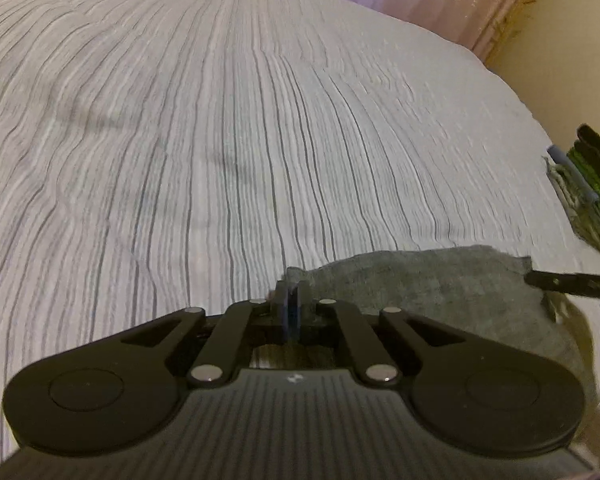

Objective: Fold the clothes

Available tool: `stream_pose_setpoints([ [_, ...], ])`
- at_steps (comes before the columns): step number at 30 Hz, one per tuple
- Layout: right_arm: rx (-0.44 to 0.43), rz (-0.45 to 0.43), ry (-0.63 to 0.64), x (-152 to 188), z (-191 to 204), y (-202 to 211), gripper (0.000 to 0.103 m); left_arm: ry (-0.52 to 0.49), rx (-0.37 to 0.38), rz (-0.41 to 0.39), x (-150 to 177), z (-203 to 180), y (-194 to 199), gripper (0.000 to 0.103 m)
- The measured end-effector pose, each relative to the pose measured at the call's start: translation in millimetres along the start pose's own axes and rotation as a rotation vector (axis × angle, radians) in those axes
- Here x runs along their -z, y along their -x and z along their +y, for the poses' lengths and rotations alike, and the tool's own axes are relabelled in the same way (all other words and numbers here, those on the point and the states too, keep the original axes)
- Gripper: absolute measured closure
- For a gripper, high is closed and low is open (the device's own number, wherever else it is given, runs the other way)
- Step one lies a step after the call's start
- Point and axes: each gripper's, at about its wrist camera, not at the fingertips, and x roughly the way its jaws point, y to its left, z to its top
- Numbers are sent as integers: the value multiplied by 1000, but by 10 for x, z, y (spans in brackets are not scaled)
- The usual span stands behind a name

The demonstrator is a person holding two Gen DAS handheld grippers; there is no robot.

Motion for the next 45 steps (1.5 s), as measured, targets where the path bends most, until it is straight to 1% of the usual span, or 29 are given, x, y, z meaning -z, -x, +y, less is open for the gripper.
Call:
stream_pose_setpoints([
  [2, 13, -49, 19, 17, 57, 217, 32, 43, -46, -21, 7, -10, 211, 93],
  [4, 12, -61, 49, 53, 138, 426, 32, 62, -61, -59, 75, -69, 510, 93],
  [5, -7, -68, 74, 92, 206, 539, 33, 63, -59, -79, 122, -119, 676, 93],
  [7, -60, -76, 125, 200, 378, 713, 33, 50, -29, -90, 264, -247, 946, 95],
  [8, -89, -73, 147, 272, 488, 765, 36, 31, -11, -89, 345, -346, 1029, 98],
  [9, -119, -70, 168, 358, 616, 804, 41, 8, 8, -87, 425, -452, 1098, 98],
  [11, -157, -51, 207, 531, 830, 800, 42, -86, 25, -71, 600, -673, 1083, 99],
  [12, -161, -39, 228, 590, 917, 753, 44, -127, 20, -57, 667, -777, 1021, 99],
  [13, -150, -25, 255, 647, 986, 682, 45, -162, -3, -38, 728, -836, 909, 100],
  [15, -99, 11, 338, 824, 1070, 509, 52, -179, -49, -21, 815, -803, 697, 103],
  [16, -62, 31, 372, 896, 1041, 427, 55, -176, -63, -16, 826, -756, 610, 102],
  [18, -13, 63, 409, 997, 938, 320, 55, -174, -57, -22, 846, -665, 533, 101],
  [21, 0, 74, 388, 998, 793, 380, 55, -205, -66, -31, 817, -647, 575, 101],
  [24, 81, 86, 374, 933, 774, 543, 55, -141, -110, -49, 804, -576, 786, 102],
  [26, 95, 64, 323, 860, 763, 697, 56, -92, -127, -67, 806, -574, 954, 103],
  [28, 49, 26, 292, 829, 819, 845, 56, -92, -116, -62, 831, -641, 1026, 103],
  [29, 11, 17, 285, 838, 872, 878, 56, -103, -116, -46, 861, -690, 1024, 103],
  [30, -8, 26, 286, 856, 924, 876, 56, -111, -133, -23, 899, -721, 983, 103],
  [31, -1, 56, 296, 893, 950, 842, 56, -118, -156, 3, 940, -745, 931, 103],
  [33, 69, 159, 280, 1004, 894, 696, 55, -57, -185, 47, 975, -706, 890, 103],
  [34, 94, 199, 253, 1019, 849, 699, 55, -20, -198, 64, 962, -686, 901, 103],
  [36, 117, 250, 196, 1011, 779, 826, 55, 7, -244, 106, 900, -704, 978, 102],
  [39, 152, 326, 111, 1000, 675, 1016, 55, 21, -308, 208, 836, -795, 1142, 102],
  [40, 148, 349, 84, 994, 647, 1090, 55, 25, -323, 234, 832, -841, 1211, 101],
  [41, 127, 371, 56, 975, 631, 1178, 55, 24, -333, 252, 825, -901, 1280, 100],
  [42, 108, 395, 30, 949, 625, 1256, 43, 22, -341, 270, 817, -967, 1349, 99],
  [43, 94, 414, 14, 918, 641, 1314, 31, 15, -353, 286, 821, -1044, 1424, 95],
  [44, 84, 425, 9, 871, 674, 1371, 12, 8, -364, 300, 830, -1128, 1495, 91],
  [45, 71, 421, 15, 828, 710, 1454, 11, 4, -371, 311, 842, -1206, 1561, 88],
])
